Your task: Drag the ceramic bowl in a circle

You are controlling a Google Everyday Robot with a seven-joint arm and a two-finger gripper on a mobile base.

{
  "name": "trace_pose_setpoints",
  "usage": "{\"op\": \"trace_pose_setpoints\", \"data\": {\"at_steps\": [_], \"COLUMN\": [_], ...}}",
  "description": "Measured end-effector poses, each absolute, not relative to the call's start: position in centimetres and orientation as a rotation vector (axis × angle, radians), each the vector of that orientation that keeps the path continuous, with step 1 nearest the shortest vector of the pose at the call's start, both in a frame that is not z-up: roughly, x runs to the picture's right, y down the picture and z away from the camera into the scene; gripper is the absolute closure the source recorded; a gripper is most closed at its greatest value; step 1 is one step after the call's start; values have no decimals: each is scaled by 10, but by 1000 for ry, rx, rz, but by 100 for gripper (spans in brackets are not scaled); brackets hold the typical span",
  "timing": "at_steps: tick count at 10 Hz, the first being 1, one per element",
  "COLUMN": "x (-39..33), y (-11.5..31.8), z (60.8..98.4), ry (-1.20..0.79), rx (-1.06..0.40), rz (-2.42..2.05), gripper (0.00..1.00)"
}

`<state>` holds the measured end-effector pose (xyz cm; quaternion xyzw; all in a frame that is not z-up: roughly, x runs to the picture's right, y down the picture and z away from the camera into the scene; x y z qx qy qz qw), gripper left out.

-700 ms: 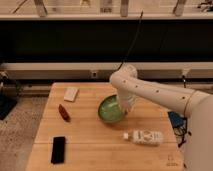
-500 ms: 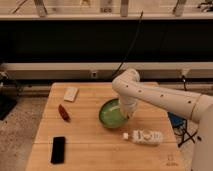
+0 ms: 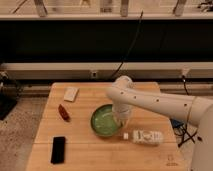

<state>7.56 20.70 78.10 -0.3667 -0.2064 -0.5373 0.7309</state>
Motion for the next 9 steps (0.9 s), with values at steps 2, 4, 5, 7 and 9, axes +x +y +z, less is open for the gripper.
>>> {"op": "trace_pose_setpoints", "data": {"at_steps": [2,4,5,7,9], "x": [47,19,9,0,-7], "y": [208,206,203,194,177], "z": [784,792,796,806,819], "ry": [-487,-513,-521,-519,-513], "rx": [-795,-782,-780,-772,-764], "rz": [-1221,-1257,-1266,-1271,-1254], "gripper": [100,100,100,100,100]}}
